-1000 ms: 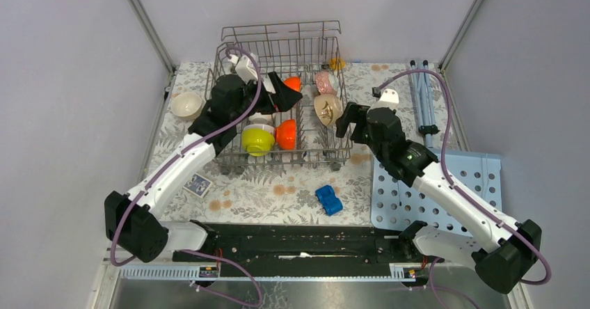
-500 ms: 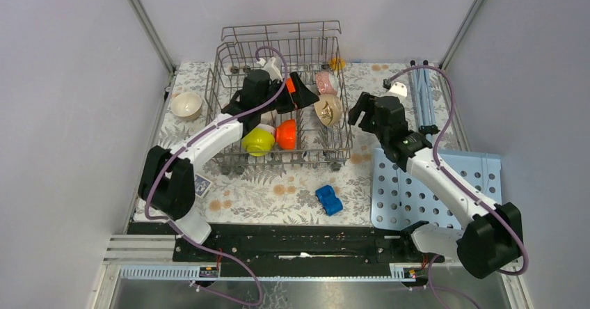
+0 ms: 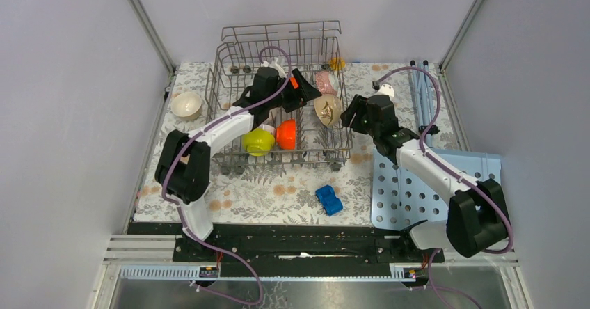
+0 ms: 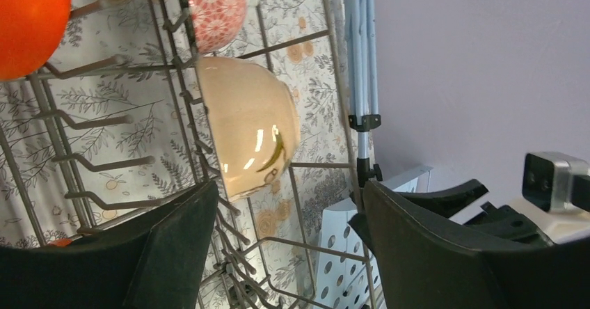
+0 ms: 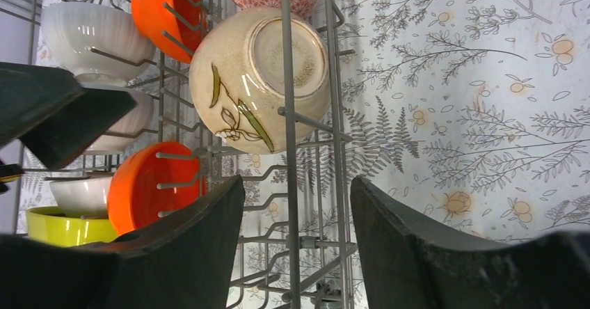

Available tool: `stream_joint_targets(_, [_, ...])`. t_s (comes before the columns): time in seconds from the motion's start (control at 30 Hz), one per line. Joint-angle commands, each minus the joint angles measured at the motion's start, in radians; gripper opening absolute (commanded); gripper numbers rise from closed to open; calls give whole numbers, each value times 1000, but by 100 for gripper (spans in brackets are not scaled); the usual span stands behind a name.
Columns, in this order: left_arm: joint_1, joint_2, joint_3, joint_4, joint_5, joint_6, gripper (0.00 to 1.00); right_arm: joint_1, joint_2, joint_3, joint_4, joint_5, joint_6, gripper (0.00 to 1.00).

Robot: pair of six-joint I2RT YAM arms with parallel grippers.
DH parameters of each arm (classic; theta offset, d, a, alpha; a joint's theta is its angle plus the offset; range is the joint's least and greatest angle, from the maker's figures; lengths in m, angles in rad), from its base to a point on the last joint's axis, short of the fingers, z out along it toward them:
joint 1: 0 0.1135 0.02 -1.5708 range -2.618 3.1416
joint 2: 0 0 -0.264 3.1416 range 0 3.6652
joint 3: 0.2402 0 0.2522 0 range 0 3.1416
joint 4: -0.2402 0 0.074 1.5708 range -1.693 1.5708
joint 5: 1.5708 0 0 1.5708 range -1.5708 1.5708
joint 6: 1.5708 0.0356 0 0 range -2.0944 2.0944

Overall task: Unload the bowls from the dish rack
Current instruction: Pick up the bowl from the dish rack.

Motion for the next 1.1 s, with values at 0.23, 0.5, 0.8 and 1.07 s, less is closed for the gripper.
stream_joint_targets(0.23, [22,49,4,55,15,-32,77,-1,35,6,21,-36,9,47])
stream_joint_targets(0.5, [13,134,69,43,65,-20,68,-1,47,2,33,-62,13,43])
stream_joint_targets(0.8, [1,161,81,67,91,-17,62,-1,41,-11,56,-98,38,43])
stream_joint_targets(1.07, [-24,152,83,81,102,-3,61,-2,19,-25,57,-98,36,43])
